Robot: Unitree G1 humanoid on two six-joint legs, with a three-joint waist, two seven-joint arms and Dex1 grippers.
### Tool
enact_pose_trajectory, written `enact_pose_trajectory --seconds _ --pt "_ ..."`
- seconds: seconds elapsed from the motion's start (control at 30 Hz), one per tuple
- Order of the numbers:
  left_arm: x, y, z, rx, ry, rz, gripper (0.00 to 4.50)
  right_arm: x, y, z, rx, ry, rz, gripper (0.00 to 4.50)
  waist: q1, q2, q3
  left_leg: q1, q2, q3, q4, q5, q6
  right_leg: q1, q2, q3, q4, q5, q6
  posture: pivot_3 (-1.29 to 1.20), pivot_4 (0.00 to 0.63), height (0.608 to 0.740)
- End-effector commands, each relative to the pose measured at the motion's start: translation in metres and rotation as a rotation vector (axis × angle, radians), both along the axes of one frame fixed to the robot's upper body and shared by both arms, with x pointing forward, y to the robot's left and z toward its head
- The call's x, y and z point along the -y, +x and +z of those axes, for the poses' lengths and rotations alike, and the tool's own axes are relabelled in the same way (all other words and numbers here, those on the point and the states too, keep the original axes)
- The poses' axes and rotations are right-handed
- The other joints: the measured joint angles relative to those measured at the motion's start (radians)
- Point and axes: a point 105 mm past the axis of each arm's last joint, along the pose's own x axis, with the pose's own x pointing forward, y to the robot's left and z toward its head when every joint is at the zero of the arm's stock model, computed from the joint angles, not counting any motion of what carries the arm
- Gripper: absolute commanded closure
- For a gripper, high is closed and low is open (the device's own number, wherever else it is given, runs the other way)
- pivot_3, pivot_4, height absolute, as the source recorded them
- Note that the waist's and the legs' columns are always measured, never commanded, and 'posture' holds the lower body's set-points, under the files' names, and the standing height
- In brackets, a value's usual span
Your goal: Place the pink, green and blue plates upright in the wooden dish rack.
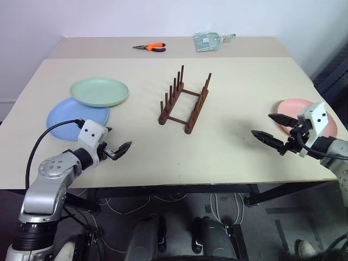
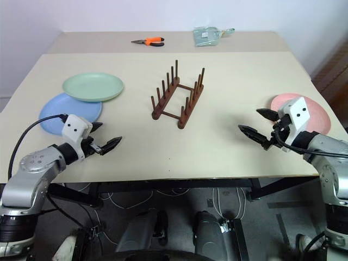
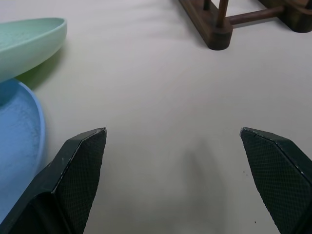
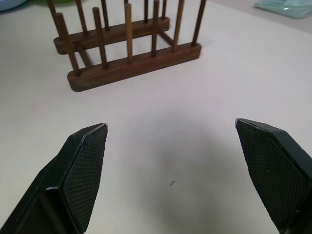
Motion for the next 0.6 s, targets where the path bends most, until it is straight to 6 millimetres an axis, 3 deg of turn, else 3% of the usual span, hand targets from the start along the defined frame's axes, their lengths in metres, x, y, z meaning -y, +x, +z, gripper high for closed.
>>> enact_pose_trajectory --seconds 0.03,0.3,0.47,0.6 --pt "0.008 -0.001 0.007 0.034 0.013 -0.019 0.00 -0.002 0.005 0.010 0.063 -0.008 -0.005 0.20 0.000 0.000 0.000 0.000 0.000 0.000 0.000 0.000 0.000 0.000 0.000 0.000 0.000 0.000 0.000 0.00 0.150 0.740" --pt "0.029 -0.007 0.001 0.022 -0.012 -0.043 0.00 -0.023 0.008 0.003 0.060 0.001 0.047 0.20 0.000 0.000 0.000 0.000 0.000 0.000 0.000 0.000 0.000 0.000 0.000 0.000 0.000 0.000 0.000 0.00 0.150 0.740" --pt "0.081 -0.007 -0.007 0.009 -0.046 -0.156 0.00 -0.046 0.001 -0.016 -0.017 -0.013 0.135 0.20 0.003 0.000 0.000 0.000 0.000 0.000 0.000 0.000 0.000 0.001 0.000 0.000 0.000 0.000 0.000 0.00 0.150 0.740" --pt "0.129 0.013 -0.023 -0.018 -0.030 -0.158 0.00 -0.056 0.001 -0.023 -0.011 -0.016 0.130 0.20 0.004 0.000 0.000 0.000 -0.001 0.000 0.000 0.000 0.000 0.001 0.002 0.000 0.000 0.000 0.000 0.00 0.150 0.740"
